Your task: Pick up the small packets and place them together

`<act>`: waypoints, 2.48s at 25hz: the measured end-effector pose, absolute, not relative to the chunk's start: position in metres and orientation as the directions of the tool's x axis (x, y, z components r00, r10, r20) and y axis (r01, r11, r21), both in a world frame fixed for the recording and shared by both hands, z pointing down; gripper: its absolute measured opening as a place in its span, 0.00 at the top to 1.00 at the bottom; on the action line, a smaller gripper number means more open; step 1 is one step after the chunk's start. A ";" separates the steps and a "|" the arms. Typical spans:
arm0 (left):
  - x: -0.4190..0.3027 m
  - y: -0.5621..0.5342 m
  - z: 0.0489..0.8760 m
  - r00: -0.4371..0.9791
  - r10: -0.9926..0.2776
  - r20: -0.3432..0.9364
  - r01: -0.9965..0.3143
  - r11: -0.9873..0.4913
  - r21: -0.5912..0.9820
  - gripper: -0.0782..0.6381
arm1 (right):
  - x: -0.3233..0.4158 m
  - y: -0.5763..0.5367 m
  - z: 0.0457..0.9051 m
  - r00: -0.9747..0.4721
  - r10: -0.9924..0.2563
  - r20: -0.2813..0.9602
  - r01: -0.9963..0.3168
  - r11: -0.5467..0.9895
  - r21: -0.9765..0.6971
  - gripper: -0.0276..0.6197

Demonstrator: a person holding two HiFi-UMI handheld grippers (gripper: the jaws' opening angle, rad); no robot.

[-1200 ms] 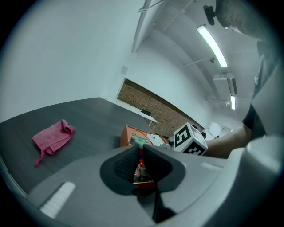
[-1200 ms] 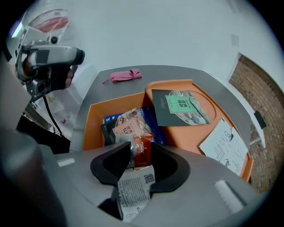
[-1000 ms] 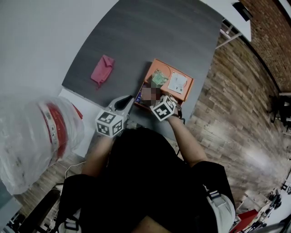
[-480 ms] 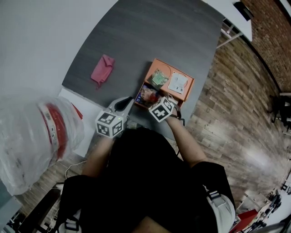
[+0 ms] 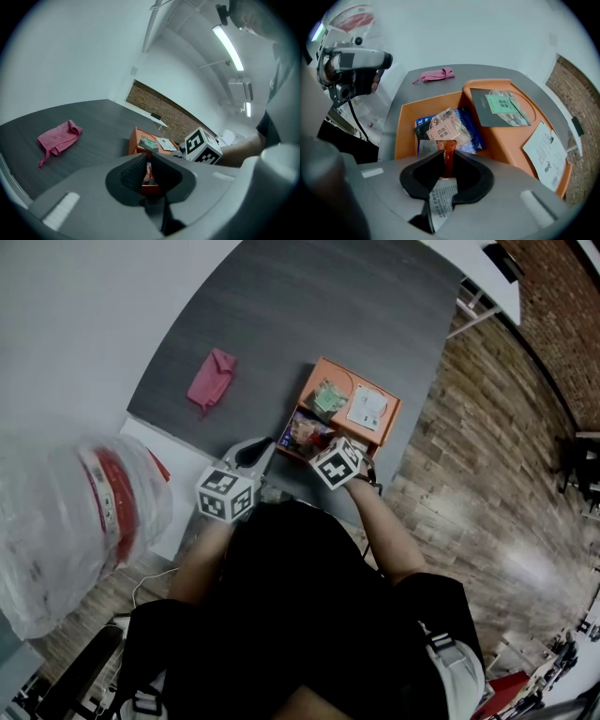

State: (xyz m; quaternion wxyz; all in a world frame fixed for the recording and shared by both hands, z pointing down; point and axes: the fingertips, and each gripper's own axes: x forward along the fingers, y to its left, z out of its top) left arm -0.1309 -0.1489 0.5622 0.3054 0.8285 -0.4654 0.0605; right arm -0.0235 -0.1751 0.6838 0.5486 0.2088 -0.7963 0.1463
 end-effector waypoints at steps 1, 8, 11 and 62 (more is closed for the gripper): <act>-0.131 -0.149 0.562 0.560 -0.734 0.385 -0.808 -0.381 0.449 0.85 | -0.022 -0.176 0.683 -0.313 -0.181 0.932 -0.498 0.867 0.001 0.88; -0.130 -0.149 0.561 0.570 -0.729 0.380 -0.803 -0.396 0.445 0.85 | -0.021 -0.178 0.665 -0.350 -0.226 0.909 -0.511 0.859 0.017 0.92; -0.127 -0.151 0.562 0.578 -0.724 0.376 -0.798 -0.407 0.445 0.85 | -0.019 -0.179 0.653 -0.369 -0.258 0.893 -0.525 0.850 0.028 0.92; -0.119 -0.183 0.533 0.548 -0.755 0.360 -0.829 -0.431 0.357 0.85 | -0.014 -0.304 0.562 -0.563 -0.432 0.704 -0.690 0.715 -0.113 0.82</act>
